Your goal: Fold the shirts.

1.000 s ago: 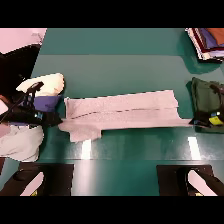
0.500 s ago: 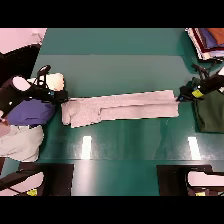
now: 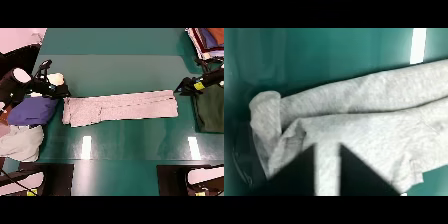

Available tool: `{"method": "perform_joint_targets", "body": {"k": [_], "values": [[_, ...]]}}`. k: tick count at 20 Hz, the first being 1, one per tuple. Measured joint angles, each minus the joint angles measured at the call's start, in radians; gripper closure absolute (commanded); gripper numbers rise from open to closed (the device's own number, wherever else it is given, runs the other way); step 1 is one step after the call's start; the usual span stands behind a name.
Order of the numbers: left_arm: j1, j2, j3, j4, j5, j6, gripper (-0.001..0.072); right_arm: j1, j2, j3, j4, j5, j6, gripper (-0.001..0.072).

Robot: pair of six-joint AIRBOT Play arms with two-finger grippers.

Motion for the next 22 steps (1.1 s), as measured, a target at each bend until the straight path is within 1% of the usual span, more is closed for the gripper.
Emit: {"method": "perform_joint_targets", "body": {"k": [2,5,9,10,12,13,14,15,17,22], "values": [[0.0,-0.002,0.016,-0.026,-0.025,0.0,0.0674,-0.05,-0.004,-0.027,0.022,0.016,-0.011,0.0186],[-0.01,-0.002,0.028,-0.073,-0.039,0.0,0.0684,-0.106,-0.007,-0.114,0.053,0.001,-0.047,0.0187],[-0.088,-0.006,0.031,-0.108,-0.01,-0.015,0.0684,-0.119,-0.037,-0.216,0.146,-0.043,-0.106,0.0194],[-0.116,-0.009,0.031,-0.113,0.006,-0.028,0.0684,-0.109,-0.049,-0.227,0.172,-0.043,-0.117,0.0243],[-0.166,-0.016,0.031,-0.118,0.046,-0.053,0.0684,-0.077,-0.079,-0.23,0.198,-0.045,-0.131,0.0414],[-0.191,-0.021,0.031,-0.119,0.065,-0.064,0.0684,-0.059,-0.089,-0.225,0.198,-0.051,-0.139,0.0565],[-0.218,-0.029,0.032,-0.122,0.091,-0.076,0.0684,-0.04,-0.098,-0.216,0.198,-0.059,-0.145,0.0678],[-0.242,-0.038,0.032,-0.124,0.111,-0.084,0.0684,-0.024,-0.101,-0.204,0.19,-0.061,-0.148,0.0699],[-0.292,-0.069,0.041,-0.141,0.151,-0.095,0.0684,0.005,-0.095,-0.169,0.189,-0.06,-0.154,0.0699],[-0.415,-0.209,0.122,-0.174,0.199,-0.106,0.0684,0.089,0.032,-0.054,0.208,-0.013,-0.142,0.0699]]}}
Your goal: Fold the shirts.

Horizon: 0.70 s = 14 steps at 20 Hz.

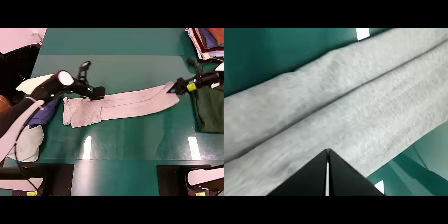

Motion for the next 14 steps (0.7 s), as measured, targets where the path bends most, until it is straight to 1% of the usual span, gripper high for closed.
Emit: {"method": "perform_joint_targets", "body": {"k": [4,7,10,14], "values": [[-0.083,-0.134,0.108,-0.021,0.012,-0.003,0.0684,0.104,0.106,0.09,0.031,0.012,0.03,0.07],[-0.129,-0.211,0.177,-0.03,0.015,-0.003,0.0684,0.182,0.15,0.141,0.121,0.009,0.038,0.0699],[-0.15,-0.26,0.212,-0.037,0.016,-0.004,0.0684,0.257,0.167,0.183,0.179,-0.001,0.042,0.0699],[-0.16,-0.286,0.227,-0.039,0.014,-0.003,0.0684,0.347,0.174,0.221,0.209,-0.027,0.045,0.0699]]}}
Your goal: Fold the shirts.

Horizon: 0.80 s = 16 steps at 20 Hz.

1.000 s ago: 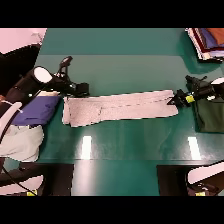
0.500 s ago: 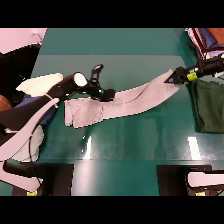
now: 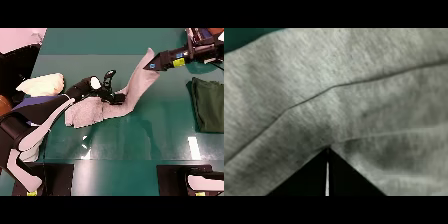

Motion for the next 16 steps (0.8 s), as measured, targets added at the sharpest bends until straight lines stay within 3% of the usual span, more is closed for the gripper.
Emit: {"method": "perform_joint_targets", "body": {"k": [6,12,16], "values": [[0.099,0.069,0.005,0.055,-0.066,0.008,0.0684,0.105,-0.005,0.014,0.02,-0.047,-0.006,0.0699],[0.368,0.337,0.005,0.25,-0.172,0.011,0.0683,0.315,-0.056,0.016,0.053,-0.208,-0.051,0.0683],[0.539,0.512,0.005,0.356,-0.201,0.012,0.0683,0.486,-0.192,0.056,0.09,-0.319,-0.111,0.0145]]}}
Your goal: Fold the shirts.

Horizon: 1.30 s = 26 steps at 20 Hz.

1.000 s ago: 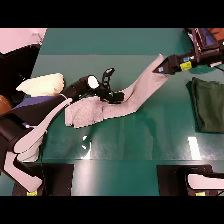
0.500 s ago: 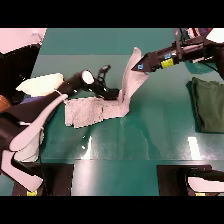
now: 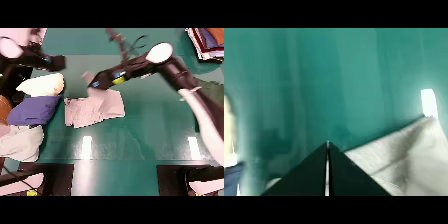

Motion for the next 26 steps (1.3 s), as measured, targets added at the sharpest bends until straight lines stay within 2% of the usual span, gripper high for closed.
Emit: {"method": "perform_joint_targets", "body": {"k": [1,4,8,12,13,14,15,18,22,24,26], "values": [[0.036,0.029,0.0,0.015,-0.006,0.0,0.0683,0.035,-0.043,0.027,0.002,-0.016,-0.02,0.0131],[0.11,0.089,0.0,0.038,-0.032,0.0,0.0683,0.091,-0.149,0.121,0.006,0.008,-0.042,0.0163],[0.146,0.115,0.0,0.048,-0.073,0.012,0.0683,0.05,-0.182,0.143,-0.087,0.114,0.018,0.0163],[0.158,0.122,0.0,0.049,-0.101,0.019,0.0683,-0.093,-0.091,-0.046,-0.193,0.153,0.08,0.0157],[0.158,0.123,0.0,0.048,-0.106,0.02,0.0683,-0.137,-0.064,-0.109,-0.215,0.143,0.097,0.0143],[0.159,0.123,0.0,0.043,-0.111,0.022,0.0683,-0.187,-0.038,-0.176,-0.229,0.126,0.114,0.0076],[0.159,0.124,0.0,0.036,-0.113,0.022,0.0683,-0.228,-0.019,-0.234,-0.237,0.109,0.121,0.0075],[0.159,0.124,-0.001,0.013,-0.115,0.024,0.0683,-0.329,-0.01,-0.366,-0.224,0.079,0.141,0.0079],[0.158,0.123,-0.002,-0.009,-0.111,0.025,0.0683,-0.354,-0.095,-0.399,-0.126,0.064,0.135,0.0082],[0.158,0.123,-0.002,-0.018,-0.112,0.026,0.0683,-0.326,-0.154,-0.359,-0.072,0.061,0.127,0.0092],[0.158,0.123,-0.002,-0.026,-0.113,0.025,0.0684,-0.285,-0.217,-0.3,-0.03,0.066,0.124,0.0267]]}}
